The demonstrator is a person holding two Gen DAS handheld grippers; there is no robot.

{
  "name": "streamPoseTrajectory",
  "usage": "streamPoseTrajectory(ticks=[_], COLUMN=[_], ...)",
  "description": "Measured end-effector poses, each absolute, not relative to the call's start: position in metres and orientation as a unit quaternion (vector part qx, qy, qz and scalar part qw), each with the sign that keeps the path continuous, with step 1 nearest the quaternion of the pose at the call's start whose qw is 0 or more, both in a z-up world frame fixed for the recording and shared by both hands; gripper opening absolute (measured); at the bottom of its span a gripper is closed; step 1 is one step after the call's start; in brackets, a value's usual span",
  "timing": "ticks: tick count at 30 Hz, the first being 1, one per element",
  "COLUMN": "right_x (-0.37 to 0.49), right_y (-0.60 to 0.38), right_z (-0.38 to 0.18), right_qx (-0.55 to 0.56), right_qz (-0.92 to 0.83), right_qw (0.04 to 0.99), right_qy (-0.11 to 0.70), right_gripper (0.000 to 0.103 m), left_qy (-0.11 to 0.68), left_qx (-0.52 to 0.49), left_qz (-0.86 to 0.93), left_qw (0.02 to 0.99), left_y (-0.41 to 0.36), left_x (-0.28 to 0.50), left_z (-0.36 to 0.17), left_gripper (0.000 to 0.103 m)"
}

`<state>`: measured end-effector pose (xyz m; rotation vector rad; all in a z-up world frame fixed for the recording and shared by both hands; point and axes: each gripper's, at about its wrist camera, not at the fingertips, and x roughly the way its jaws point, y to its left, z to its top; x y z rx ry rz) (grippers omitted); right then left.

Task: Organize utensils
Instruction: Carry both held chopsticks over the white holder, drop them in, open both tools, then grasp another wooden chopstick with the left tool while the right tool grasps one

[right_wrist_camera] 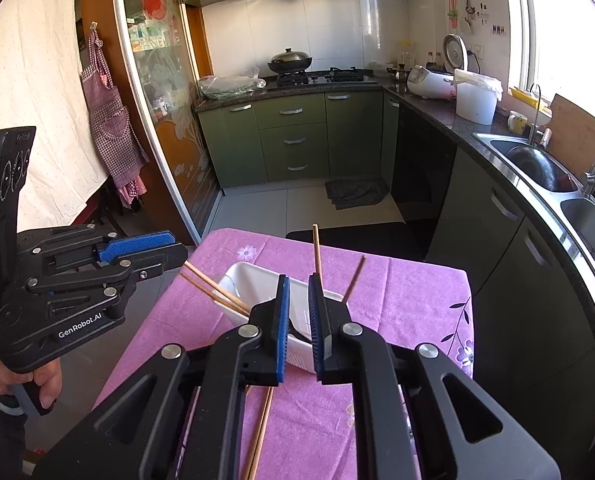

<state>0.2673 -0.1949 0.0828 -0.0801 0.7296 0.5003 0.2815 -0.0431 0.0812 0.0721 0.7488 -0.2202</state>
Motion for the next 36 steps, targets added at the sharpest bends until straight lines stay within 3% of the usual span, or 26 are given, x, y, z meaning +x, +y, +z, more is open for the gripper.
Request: streamPoseTrajectory(ticks=[4,7,12,18,36], right_x=[0.239,0.225,0.22,0.218,0.227], right_y=[-0.206,-0.216,-0.224,-0.223,-0.233], right_z=[0.064,0.03,-0.041,-0.097,-0.118], right_qx=[-0.052,-0.055,-0.069,-0.087,-0.075], right_qz=[0.247,0.246,0.229,0.223,0.223], right_qw=[0.892,0.879,0.849,0.819,0.804], right_qy=[0.375,0.404,0.47,0.521,0.546], right_gripper=[0.016,0.028,0.028,0.028,0.028], left_qy=[0.389,0.449,0.55,0.609,0.656], left_qx=[0.038,0.026,0.024,0.014,0.043], left_qz=[-0.111,-0.123,-0.128,-0.11,-0.081], left_qw=[0.914,0.884,0.825,0.785,0.749], left_y=[-0.041,-0.039,-0.041,-0.042,-0.057], left_x=[0.254,0.24,0.233,0.247,0.265], left_z=[0.072,0.034,-0.054,-0.125,-0.165], left_gripper=[0.024,0.024,0.024,0.022,0.017])
